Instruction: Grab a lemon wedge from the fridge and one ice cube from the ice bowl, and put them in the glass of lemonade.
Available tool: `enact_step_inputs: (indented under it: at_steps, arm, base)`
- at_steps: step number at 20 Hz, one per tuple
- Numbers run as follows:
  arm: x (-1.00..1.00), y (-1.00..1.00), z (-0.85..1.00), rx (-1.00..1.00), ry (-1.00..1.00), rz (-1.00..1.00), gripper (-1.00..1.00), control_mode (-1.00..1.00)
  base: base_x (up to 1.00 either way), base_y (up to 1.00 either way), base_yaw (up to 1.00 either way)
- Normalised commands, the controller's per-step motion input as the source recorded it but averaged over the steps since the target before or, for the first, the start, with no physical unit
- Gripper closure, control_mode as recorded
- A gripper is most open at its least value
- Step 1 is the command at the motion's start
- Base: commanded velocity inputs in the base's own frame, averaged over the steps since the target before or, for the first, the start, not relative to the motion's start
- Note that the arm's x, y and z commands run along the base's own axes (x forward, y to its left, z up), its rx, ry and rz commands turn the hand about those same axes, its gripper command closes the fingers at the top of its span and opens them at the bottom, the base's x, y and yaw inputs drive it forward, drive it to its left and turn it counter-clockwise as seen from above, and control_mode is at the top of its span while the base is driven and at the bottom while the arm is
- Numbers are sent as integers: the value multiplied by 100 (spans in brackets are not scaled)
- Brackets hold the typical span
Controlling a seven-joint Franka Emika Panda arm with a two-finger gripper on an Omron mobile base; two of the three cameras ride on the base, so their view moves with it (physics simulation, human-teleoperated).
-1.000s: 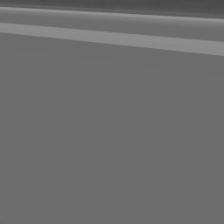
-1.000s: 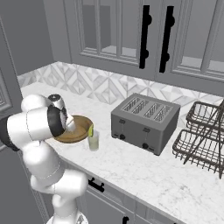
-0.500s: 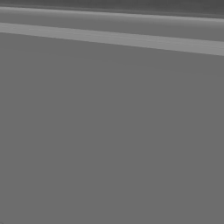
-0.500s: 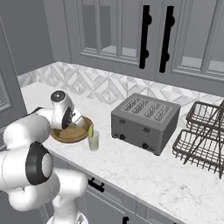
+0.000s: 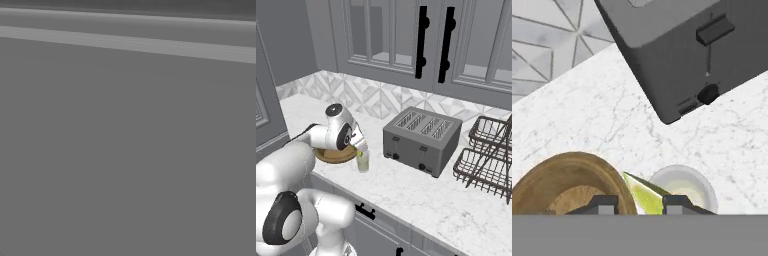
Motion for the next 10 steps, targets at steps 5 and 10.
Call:
enact_step_inputs:
  at_steps: [5, 10]
  arm:
    - [-2, -34, 0, 1, 6, -4, 100, -100]
    - [-7, -25, -7, 4, 1, 0, 100, -100]
  base:
    - [0, 0, 0]
    - [0, 0, 0]
